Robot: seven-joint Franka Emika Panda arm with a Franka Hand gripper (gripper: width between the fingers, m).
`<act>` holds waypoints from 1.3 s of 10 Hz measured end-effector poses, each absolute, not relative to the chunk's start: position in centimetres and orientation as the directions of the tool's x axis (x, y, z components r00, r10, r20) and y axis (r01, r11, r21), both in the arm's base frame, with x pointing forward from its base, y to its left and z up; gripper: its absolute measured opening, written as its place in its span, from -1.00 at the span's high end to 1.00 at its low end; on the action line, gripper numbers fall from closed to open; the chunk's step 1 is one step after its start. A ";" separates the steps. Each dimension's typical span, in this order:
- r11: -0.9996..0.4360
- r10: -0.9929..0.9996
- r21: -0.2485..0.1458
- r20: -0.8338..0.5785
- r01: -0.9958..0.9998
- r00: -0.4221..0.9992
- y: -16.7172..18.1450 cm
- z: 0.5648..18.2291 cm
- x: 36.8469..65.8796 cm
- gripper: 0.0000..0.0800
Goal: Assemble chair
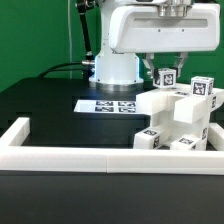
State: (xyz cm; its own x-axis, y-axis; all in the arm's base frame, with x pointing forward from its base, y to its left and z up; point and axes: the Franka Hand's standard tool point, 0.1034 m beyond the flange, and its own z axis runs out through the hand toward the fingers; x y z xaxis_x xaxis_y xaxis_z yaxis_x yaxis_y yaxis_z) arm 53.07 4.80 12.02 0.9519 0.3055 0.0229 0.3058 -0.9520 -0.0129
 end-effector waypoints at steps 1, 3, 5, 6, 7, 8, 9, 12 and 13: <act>-0.952 0.305 -0.013 0.023 0.306 0.952 4.8 12.0 53.1 0.29; -0.960 0.281 -0.014 0.023 0.281 0.959 4.8 12.0 53.1 0.29; -0.962 0.274 -0.013 0.023 0.274 0.961 4.8 12.0 53.1 0.29; -0.982 0.190 -0.010 0.038 0.190 0.981 4.7 12.0 53.3 0.29; -0.995 0.103 -0.011 0.046 0.103 0.994 4.7 12.0 53.4 0.28; -0.999 0.050 -0.011 0.053 0.051 0.997 4.7 12.0 53.4 0.28; -0.999 -0.050 -0.016 0.060 -0.049 0.997 4.7 12.0 53.5 0.28; -0.945 -0.327 -0.035 0.059 -0.326 0.943 5.2 12.0 53.5 0.28; -0.905 -0.425 -0.042 0.053 -0.423 0.903 5.2 12.0 53.6 0.28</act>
Offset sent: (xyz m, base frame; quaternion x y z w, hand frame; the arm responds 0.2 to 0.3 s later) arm 0.0000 0.0000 0.0000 0.0000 0.0000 0.0000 1.0000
